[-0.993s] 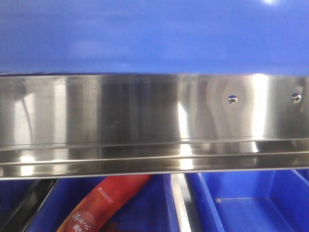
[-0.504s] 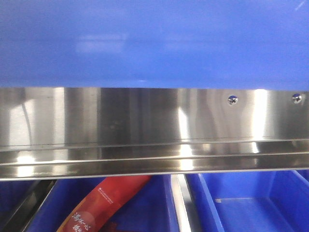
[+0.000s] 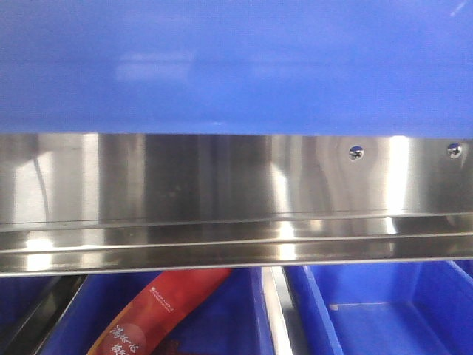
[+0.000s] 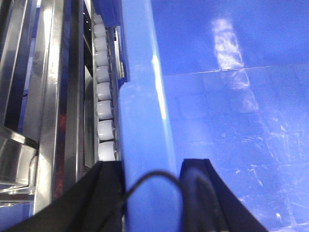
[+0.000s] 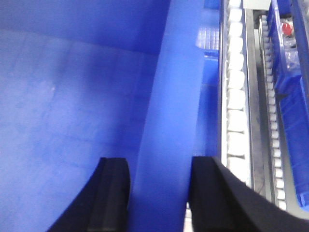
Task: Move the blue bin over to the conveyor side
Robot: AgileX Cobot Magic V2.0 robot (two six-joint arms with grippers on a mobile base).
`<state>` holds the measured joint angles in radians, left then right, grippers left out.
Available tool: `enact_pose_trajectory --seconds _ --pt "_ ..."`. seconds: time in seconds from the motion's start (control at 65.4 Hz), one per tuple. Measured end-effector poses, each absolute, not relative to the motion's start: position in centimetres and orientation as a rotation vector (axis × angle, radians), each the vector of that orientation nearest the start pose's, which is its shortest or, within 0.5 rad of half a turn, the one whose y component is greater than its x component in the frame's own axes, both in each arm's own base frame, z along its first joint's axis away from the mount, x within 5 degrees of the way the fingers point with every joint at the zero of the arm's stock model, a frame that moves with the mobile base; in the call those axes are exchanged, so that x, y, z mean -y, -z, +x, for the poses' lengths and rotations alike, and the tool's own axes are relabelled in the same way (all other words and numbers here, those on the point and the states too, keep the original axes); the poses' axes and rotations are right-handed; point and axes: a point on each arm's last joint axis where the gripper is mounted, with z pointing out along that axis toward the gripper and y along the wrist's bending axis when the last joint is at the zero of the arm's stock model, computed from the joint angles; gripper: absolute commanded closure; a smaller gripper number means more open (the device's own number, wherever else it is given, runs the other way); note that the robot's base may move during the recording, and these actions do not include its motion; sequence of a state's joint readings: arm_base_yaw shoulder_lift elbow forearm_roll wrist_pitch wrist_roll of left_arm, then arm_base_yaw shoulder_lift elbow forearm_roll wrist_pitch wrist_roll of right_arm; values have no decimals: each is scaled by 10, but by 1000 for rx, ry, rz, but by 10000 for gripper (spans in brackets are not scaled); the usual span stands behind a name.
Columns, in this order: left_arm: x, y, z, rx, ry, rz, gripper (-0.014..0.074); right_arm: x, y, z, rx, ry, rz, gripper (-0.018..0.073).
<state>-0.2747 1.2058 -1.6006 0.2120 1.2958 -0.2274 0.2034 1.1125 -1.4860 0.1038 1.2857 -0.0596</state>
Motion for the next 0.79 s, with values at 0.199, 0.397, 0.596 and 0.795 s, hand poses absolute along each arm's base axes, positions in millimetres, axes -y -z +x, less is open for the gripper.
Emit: enact_pose_trajectory --seconds 0.199,0.397,0.596,0.795 --pt "39 -472 206 -2349 -32 25 605 -47 -462 185 -2312 -203 -313 637" --pt "38 -473 207 -2340 -37 23 605 -48 -465 188 -2262 -206 -303 637" --pt "38 -473 207 -2339 -37 19 605 -48 -467 189 -2234 -207 -298 637" --pt "38 -473 207 -2339 -39 19 605 -48 -468 190 -2231 -207 -297 637"
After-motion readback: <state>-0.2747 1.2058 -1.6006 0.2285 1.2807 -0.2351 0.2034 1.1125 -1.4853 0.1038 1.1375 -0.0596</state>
